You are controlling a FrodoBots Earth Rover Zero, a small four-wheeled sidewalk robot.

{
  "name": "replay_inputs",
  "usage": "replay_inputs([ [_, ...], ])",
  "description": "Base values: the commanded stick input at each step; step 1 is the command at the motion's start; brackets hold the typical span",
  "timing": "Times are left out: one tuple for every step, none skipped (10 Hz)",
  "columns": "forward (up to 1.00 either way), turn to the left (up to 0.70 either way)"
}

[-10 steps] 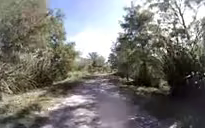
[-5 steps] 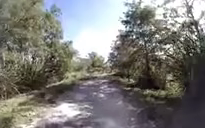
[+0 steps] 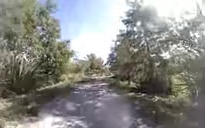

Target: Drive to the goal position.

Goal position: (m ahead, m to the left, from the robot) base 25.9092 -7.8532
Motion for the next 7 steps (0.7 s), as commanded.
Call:
replay_inputs([
  [0.85, 0.00],
  [0.85, 0.00],
  [0.85, 0.00],
  [0.85, 0.00],
  [0.85, 0.00],
  [0.85, 0.00],
  [0.85, 0.00],
])
